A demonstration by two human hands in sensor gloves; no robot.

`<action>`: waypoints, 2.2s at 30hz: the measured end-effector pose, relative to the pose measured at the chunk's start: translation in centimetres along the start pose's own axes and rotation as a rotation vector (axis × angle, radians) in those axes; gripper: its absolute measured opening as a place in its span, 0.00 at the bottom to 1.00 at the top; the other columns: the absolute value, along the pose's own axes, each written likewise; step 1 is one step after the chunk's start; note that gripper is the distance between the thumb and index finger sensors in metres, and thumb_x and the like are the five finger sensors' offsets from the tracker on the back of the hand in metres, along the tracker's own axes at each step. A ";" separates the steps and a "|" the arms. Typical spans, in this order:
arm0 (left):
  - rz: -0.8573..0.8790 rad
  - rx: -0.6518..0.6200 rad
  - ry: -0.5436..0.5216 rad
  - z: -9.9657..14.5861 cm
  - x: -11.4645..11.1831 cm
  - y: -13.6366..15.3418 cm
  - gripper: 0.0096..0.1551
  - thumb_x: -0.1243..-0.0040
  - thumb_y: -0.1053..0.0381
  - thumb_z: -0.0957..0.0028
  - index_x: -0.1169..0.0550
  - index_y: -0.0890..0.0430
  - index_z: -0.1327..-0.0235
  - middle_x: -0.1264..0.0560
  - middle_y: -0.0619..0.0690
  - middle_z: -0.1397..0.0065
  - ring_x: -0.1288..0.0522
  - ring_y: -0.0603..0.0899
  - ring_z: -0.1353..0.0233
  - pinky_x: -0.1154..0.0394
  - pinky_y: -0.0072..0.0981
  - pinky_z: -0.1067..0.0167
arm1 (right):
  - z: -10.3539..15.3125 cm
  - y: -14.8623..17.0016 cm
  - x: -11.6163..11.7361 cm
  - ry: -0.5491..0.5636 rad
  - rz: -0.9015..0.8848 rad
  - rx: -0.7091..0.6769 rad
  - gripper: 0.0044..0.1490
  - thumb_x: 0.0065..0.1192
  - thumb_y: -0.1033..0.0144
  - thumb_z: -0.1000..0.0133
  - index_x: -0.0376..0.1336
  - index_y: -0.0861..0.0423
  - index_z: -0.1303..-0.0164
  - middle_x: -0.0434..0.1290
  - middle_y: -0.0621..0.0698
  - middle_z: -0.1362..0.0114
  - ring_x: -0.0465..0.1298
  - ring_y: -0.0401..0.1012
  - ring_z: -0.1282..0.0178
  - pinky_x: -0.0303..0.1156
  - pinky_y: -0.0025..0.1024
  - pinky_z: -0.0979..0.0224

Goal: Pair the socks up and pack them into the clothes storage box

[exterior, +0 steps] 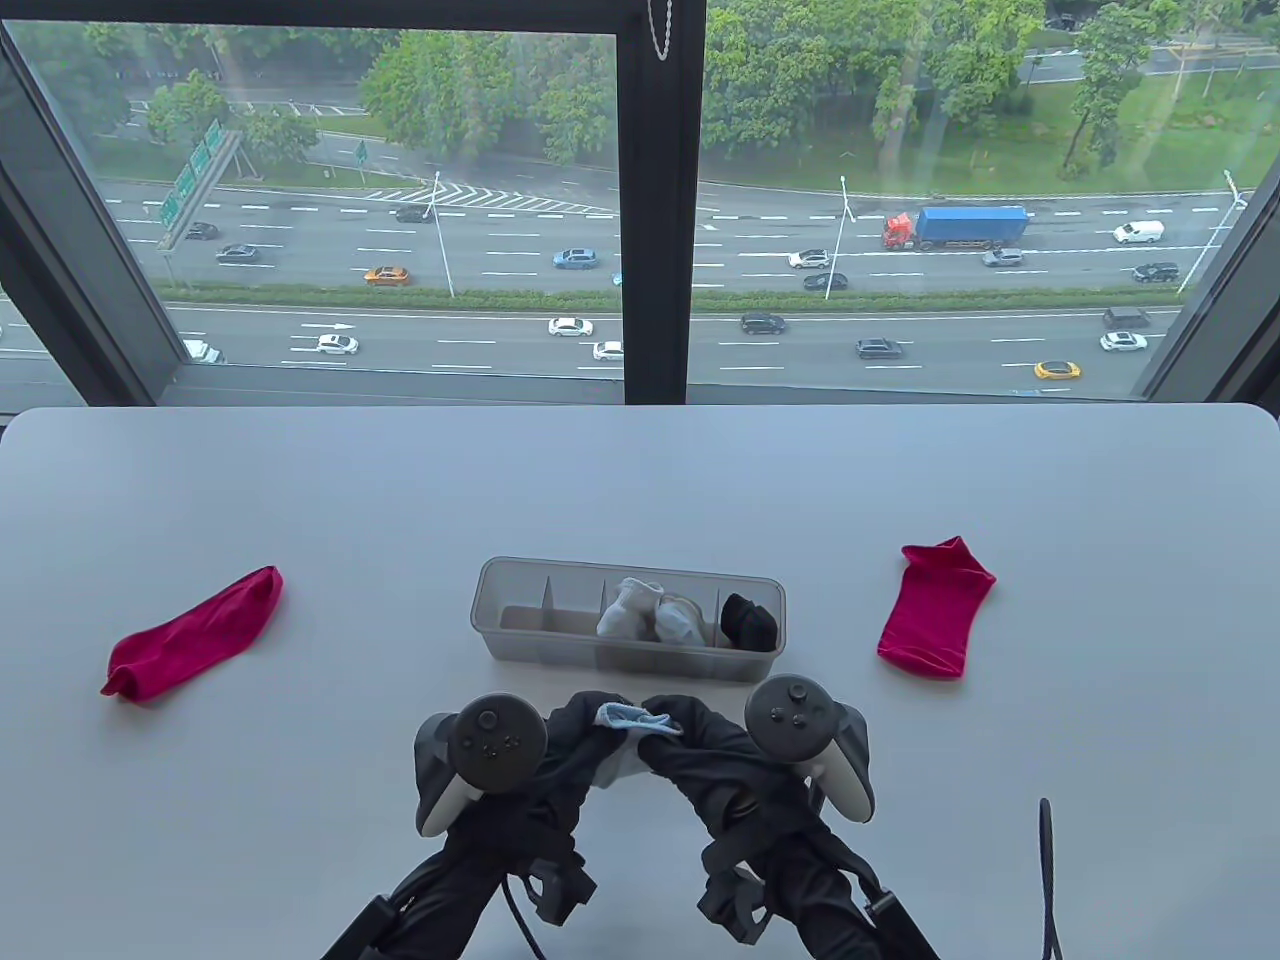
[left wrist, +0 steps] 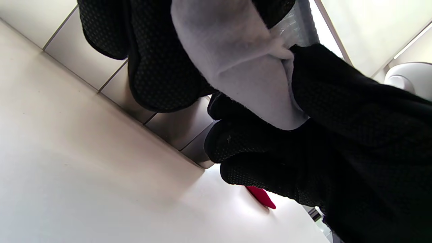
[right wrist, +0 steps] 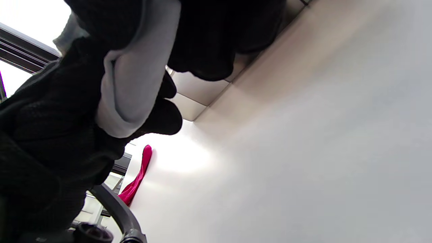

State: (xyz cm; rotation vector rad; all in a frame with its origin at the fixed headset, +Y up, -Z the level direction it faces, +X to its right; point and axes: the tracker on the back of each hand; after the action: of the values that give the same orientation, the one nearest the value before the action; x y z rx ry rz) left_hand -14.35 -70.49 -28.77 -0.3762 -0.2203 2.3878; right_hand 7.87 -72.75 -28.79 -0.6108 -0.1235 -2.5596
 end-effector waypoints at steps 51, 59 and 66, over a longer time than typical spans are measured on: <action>-0.587 0.690 0.046 -8.1 13.1 6.8 0.40 0.55 0.45 0.37 0.52 0.48 0.13 0.60 0.53 0.09 0.67 0.66 0.12 0.65 0.71 0.21 | 4.2 4.5 -7.5 0.364 0.636 0.179 0.43 0.49 0.45 0.42 0.45 0.47 0.19 0.35 0.59 0.13 0.34 0.57 0.16 0.44 0.58 0.17; -0.701 0.990 0.075 -0.1 23.1 18.9 0.40 0.52 0.51 0.37 0.55 0.43 0.17 0.63 0.49 0.10 0.66 0.63 0.12 0.62 0.69 0.19 | 3.8 4.8 -7.6 0.357 0.629 0.218 0.43 0.49 0.45 0.42 0.44 0.46 0.19 0.34 0.58 0.13 0.33 0.56 0.16 0.43 0.57 0.16; -0.790 1.210 0.195 4.3 25.9 26.1 0.40 0.55 0.63 0.37 0.57 0.40 0.20 0.61 0.48 0.10 0.61 0.62 0.11 0.56 0.66 0.18 | 3.6 5.1 -7.8 0.364 0.625 0.245 0.42 0.49 0.45 0.42 0.44 0.45 0.19 0.34 0.58 0.13 0.33 0.56 0.16 0.43 0.58 0.16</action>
State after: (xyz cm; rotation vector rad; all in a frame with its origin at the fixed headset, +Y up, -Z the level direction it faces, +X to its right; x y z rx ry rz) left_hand -50.38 -72.69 -36.86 0.0756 0.9535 1.3356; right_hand 17.89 -72.89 -29.16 -0.0588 -0.0984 -1.9626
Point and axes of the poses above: the tracker on the back of each hand, its own y axis roughly to the little-finger side, its own z axis roughly from the fingertips to the wrist, x = y × z
